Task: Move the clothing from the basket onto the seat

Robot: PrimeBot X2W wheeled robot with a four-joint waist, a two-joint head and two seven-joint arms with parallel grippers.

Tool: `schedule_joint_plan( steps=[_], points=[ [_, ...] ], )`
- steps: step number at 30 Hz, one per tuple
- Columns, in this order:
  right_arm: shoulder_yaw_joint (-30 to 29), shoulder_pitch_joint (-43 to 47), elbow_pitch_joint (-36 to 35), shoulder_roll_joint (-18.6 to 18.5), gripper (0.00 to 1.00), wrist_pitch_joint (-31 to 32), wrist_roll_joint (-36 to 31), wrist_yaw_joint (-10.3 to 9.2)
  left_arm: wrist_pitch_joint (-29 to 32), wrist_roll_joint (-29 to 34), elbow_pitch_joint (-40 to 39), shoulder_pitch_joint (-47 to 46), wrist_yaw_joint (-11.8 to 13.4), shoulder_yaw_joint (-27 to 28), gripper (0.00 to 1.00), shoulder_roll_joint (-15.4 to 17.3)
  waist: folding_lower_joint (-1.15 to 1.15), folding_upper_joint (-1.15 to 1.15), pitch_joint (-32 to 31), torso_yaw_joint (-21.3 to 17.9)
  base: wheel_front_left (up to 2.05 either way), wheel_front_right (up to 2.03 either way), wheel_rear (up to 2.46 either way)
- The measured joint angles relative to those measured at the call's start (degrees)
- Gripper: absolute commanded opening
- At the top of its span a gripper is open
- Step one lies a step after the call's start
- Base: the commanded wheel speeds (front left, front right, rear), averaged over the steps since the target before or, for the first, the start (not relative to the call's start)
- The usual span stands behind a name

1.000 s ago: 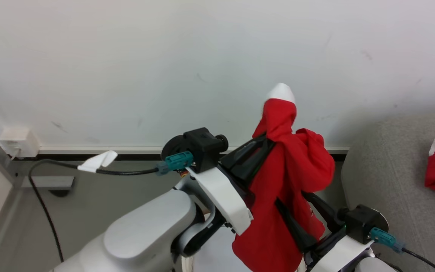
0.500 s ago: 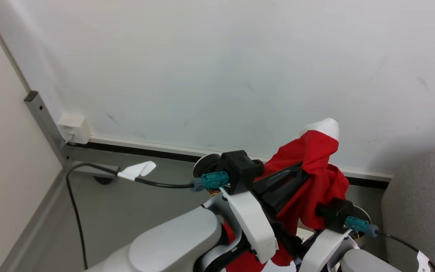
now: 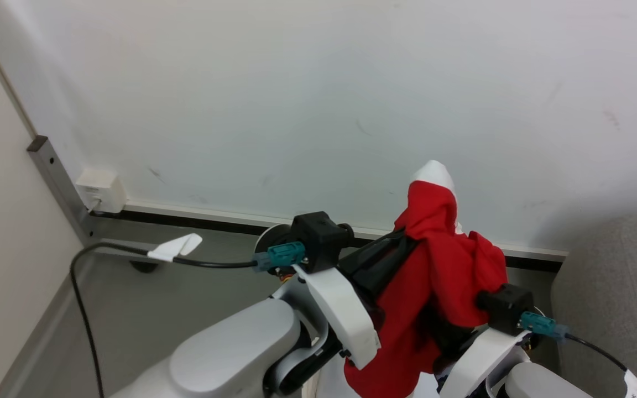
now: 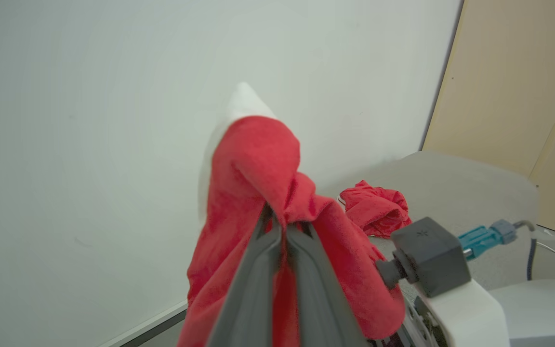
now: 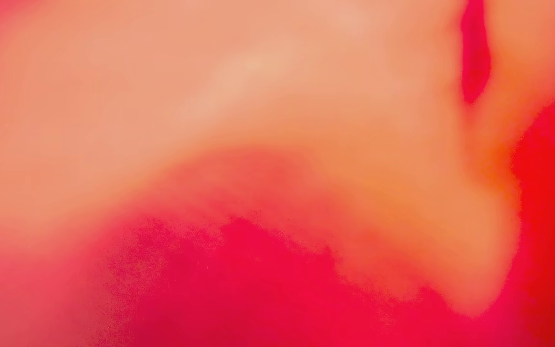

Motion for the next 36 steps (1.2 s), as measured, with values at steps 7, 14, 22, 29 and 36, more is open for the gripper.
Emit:
schedule_joint_plan(
  steps=[7, 14, 22, 29, 36],
  points=[
    [-8.3, 4.9, -5.0, -0.1, 0.0, 0.0, -2.2, 0.0, -0.5, -1.4, 2.1, 1.6, 0.2, 0.4, 0.0, 1.2, 0.0, 0.0, 0.7, -3.0, 0.0, 0.0, 0.0],
    [-16.3, 6.9, -8.9, -0.3, 0.0, 0.0, -6.6, 0.0, -1.5, -1.4, 2.9, 2.2, 0.1, 0.0, 0.0, 1.4, 0.0, 0.0, 1.7, -7.1, 0.0, 0.0, 0.0],
    [-25.8, 10.2, -12.5, -0.1, 0.0, -0.1, -9.6, 0.0, -1.5, -1.2, 0.7, 2.4, 0.0, -0.7, 1.0, 1.0, 0.0, 0.0, 2.9, -12.2, 0.0, 0.0, 0.0],
    [-31.2, 11.2, -15.0, -0.9, 0.0, -0.1, -11.1, 0.0, -1.9, 0.4, -1.1, 2.5, 0.1, -1.6, 1.0, 1.9, 0.0, 0.0, 4.3, -17.6, 0.0, 0.0, 0.0],
    [-35.3, 12.6, -17.2, -2.0, 0.0, -0.1, -12.5, 0.0, -2.6, 1.8, -2.5, 2.5, 0.5, -1.8, 1.0, 2.9, 0.0, 0.0, 5.4, -23.8, 0.0, 0.0, 0.0]
  ],
)
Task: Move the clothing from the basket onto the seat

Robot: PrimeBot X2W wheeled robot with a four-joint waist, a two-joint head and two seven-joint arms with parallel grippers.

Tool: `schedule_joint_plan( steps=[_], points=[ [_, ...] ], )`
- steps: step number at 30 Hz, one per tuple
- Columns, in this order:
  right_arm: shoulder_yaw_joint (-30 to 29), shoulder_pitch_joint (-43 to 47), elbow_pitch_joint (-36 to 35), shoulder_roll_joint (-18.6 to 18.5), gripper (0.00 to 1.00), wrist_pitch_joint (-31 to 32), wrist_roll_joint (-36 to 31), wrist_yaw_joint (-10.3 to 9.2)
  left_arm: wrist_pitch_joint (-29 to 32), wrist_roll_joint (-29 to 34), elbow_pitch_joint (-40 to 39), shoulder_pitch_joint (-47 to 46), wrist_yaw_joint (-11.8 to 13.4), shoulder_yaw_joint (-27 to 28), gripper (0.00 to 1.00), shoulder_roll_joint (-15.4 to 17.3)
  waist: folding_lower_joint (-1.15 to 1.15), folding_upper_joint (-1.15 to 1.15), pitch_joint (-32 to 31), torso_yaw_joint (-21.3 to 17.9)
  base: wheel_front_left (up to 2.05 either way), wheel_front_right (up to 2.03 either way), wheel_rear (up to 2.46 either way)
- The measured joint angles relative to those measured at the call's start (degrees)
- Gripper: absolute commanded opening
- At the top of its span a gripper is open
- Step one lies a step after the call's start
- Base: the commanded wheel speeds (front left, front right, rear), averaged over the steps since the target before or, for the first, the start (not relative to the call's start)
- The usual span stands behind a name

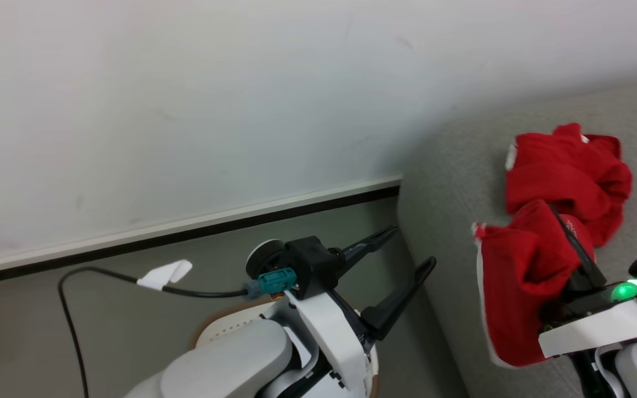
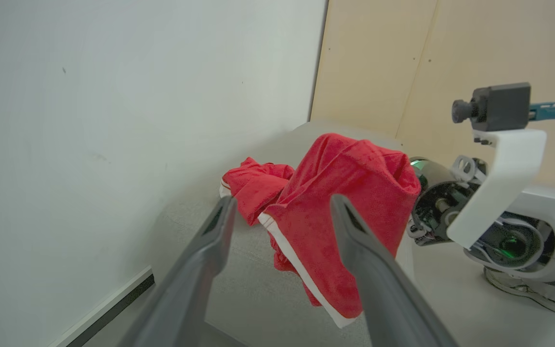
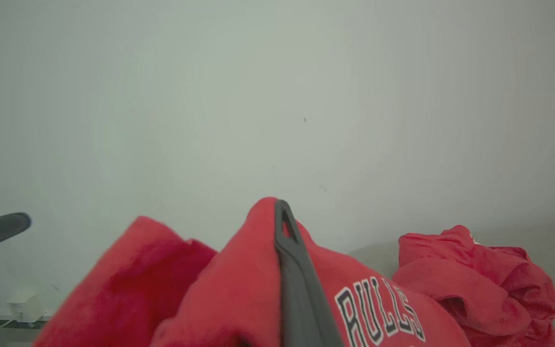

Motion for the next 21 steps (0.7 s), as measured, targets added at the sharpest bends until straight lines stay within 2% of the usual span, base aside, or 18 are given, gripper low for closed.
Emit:
schedule_joint_plan(
  steps=[13, 21],
  points=[
    [-6.0, 4.1, -4.1, -0.3, 0.0, 0.0, -1.1, 0.0, -1.5, 4.4, -0.3, 0.1, -0.3, -2.4, 1.0, 0.4, 0.0, 0.0, 2.4, -9.7, 0.0, 0.0, 0.0],
    [-5.9, 4.5, -4.7, -0.1, 0.0, 0.0, -1.1, 0.0, -1.7, 5.5, 0.2, 0.1, -0.1, -2.8, 1.0, 0.3, 0.0, 0.0, 3.8, -12.4, 0.0, 0.0, 0.0]
  ],
)
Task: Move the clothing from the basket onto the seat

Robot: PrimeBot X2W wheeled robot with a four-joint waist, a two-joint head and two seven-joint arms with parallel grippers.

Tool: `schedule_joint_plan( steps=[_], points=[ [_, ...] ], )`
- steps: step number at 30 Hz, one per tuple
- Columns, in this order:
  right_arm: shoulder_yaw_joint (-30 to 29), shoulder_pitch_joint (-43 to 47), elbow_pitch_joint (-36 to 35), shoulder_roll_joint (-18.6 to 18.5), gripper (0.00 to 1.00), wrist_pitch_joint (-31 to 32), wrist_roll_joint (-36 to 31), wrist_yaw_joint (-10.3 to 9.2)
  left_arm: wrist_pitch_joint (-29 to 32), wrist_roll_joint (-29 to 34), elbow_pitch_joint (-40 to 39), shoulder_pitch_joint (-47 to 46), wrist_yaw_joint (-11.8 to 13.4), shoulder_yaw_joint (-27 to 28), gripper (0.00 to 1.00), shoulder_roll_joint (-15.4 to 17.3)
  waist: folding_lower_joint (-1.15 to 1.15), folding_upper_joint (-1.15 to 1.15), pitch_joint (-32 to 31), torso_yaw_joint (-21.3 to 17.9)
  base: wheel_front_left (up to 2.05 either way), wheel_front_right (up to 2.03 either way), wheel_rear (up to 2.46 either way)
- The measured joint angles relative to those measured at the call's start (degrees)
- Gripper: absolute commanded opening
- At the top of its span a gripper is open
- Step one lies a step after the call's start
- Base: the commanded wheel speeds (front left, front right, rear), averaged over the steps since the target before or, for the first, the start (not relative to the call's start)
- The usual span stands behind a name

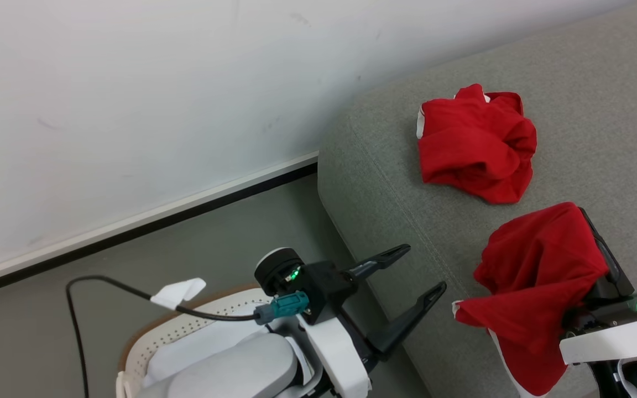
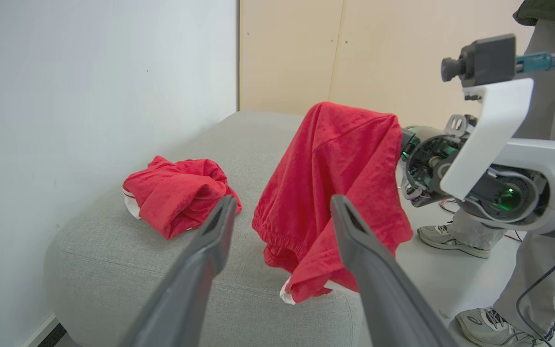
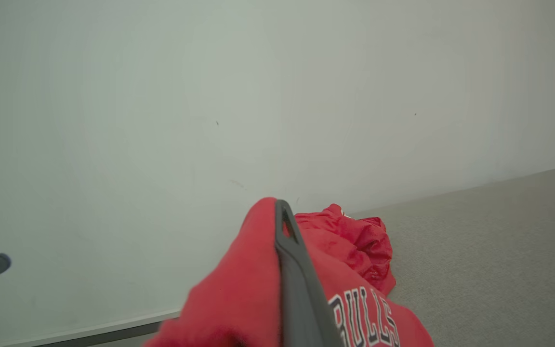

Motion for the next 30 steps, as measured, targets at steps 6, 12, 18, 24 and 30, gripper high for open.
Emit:
schedule_joint_plan(
  steps=[6, 12, 18, 24, 30],
  points=[
    [0.6, -3.7, -0.4, -1.1, 0.0, 0.0, -0.5, 0.0, 0.1, 0.2, 0.0, -0.7, 0.2, 0.3, 1.0, 0.3, 0.0, 0.0, 2.5, 0.3, 0.0, 0.0, 0.0],
    [-2.0, -11.2, 0.0, -5.0, 0.0, 0.0, -0.9, 0.0, 0.6, 0.8, -0.9, -2.7, 0.0, 0.8, 1.0, 1.5, 0.0, 0.0, 6.7, 2.3, 0.0, 0.0, 0.0],
    [-9.5, -19.0, 0.5, -9.1, 0.0, 0.0, 1.0, 0.0, 1.8, 1.7, -2.4, -5.1, -0.1, 1.2, 1.0, 3.8, 0.01, 0.0, 12.5, 4.9, 0.0, 0.0, 0.0],
    [-18.6, -25.2, 4.3, -13.7, 0.0, 0.1, 1.8, 0.0, 2.3, 3.7, -4.1, -8.1, 0.0, 2.0, 1.0, 6.1, 0.01, 0.0, 19.1, 8.0, 0.0, 0.0, 0.0],
    [-28.7, -31.6, 12.0, -18.7, 0.0, 1.4, 1.2, 0.0, 2.3, 4.5, -5.7, -10.4, 0.0, 3.1, 1.0, 7.5, 0.01, 0.0, 25.7, 11.4, 0.0, 0.0, 0.0]
  ],
)
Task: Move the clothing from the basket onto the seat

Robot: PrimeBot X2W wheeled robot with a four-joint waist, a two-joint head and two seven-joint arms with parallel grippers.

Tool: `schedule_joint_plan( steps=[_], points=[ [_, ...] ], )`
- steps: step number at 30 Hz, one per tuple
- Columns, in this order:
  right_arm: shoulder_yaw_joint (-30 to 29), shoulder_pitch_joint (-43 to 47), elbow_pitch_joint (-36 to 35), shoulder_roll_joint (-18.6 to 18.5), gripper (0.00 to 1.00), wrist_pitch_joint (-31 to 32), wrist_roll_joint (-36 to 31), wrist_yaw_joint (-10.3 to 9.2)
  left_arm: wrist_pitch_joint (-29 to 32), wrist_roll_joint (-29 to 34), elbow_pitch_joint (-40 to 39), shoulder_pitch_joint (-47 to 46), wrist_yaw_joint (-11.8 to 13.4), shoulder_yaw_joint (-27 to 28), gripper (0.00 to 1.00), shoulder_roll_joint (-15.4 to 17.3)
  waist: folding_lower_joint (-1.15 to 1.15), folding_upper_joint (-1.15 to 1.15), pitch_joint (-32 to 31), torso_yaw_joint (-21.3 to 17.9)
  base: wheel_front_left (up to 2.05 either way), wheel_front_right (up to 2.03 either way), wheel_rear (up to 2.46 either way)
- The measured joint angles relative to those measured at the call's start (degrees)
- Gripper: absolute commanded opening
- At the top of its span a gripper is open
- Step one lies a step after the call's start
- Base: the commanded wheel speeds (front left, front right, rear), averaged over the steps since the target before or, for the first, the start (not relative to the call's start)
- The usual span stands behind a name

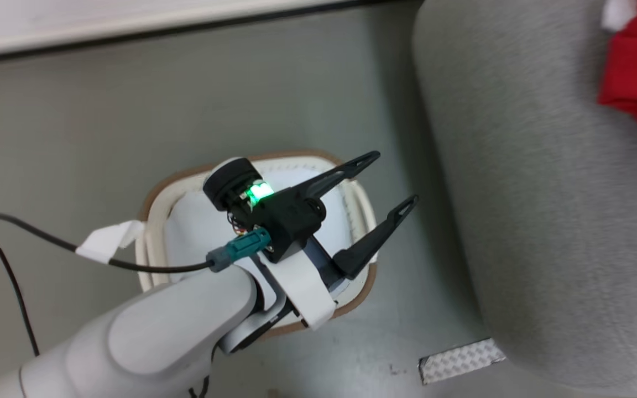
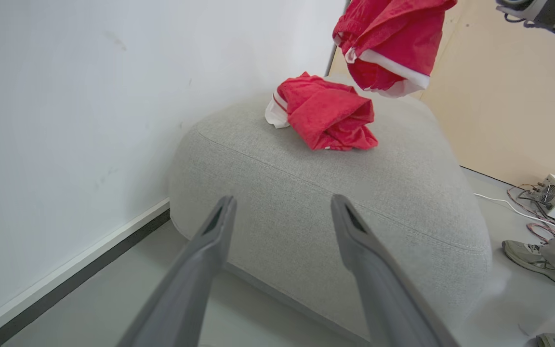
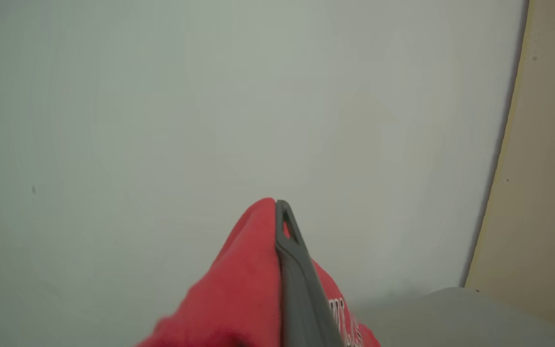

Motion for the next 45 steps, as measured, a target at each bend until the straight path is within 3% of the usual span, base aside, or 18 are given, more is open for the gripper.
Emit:
schedule_joint_plan(
  steps=[5, 13, 15, 18, 19, 20, 26, 34, 45],
  points=[
    [-0.2, -3.1, 8.1, -2.1, 0.0, 4.0, -3.9, 0.0, -0.4, 0.3, -0.2, -0.9, -0.3, 0.1, 1.0, 0.1, 0.0, 0.0, 4.6, 2.8, 0.0, 0.0, 0.0],
    [6.3, -3.6, 21.9, -2.2, 0.0, 13.8, -8.3, 0.0, -1.4, 0.6, 1.3, -1.0, -0.8, 0.1, 1.0, -0.7, 0.0, 0.0, 7.5, 6.4, 0.0, 0.0, 0.0],
    [10.5, -3.2, 23.4, -2.1, 0.33, 17.6, -8.8, 0.01, -1.6, 0.5, 1.6, -0.9, -0.8, 0.2, 1.0, -0.7, 0.0, 0.0, 7.1, 6.5, 0.0, 0.0, 0.0],
    [14.1, -2.6, 23.8, -2.6, 0.53, 19.7, -7.6, 0.0, -1.9, 0.4, 2.1, -0.6, -0.8, 0.3, 1.0, -0.8, 0.0, 0.0, 6.3, 6.3, 0.0, 0.0, 0.0],
    [15.0, -2.5, 23.8, -2.6, 0.7, 20.1, -7.0, 0.0, -2.0, 0.3, 2.2, -0.4, -0.8, 0.4, 1.0, -0.9, -0.01, 0.0, 5.9, 6.2, 0.0, 0.0, 0.0],
    [15.9, -2.5, 23.8, -2.7, 1.0, 20.3, -6.3, 0.0, -2.1, 0.3, 2.3, -0.2, -0.7, 0.4, 1.0, -0.9, -0.01, 0.0, 5.6, 6.0, 0.0, 0.0, 0.0],
    [22.3, -2.1, 22.2, -3.5, 1.0, 25.2, -4.7, 0.0, -2.5, -0.6, 3.4, 1.7, -0.2, 0.6, 1.0, -1.1, 0.0, 0.0, 2.4, 4.8, 0.0, 0.0, 0.0],
    [29.5, -1.0, 18.2, -3.9, 1.0, 36.6, -4.4, 0.0, -3.1, -3.2, 4.1, 9.0, 1.4, 3.3, 1.0, -0.8, -0.02, 0.0, -4.7, 2.6, 0.0, 0.0, 0.0],
    [32.8, 3.3, -0.7, -8.2, 1.0, 40.3, -2.8, 0.0, -3.5, -3.6, 3.0, 21.8, 3.7, 14.2, 1.0, -1.5, -0.02, 0.0, -17.5, 1.6, 0.0, 0.0, 0.0]
  ],
)
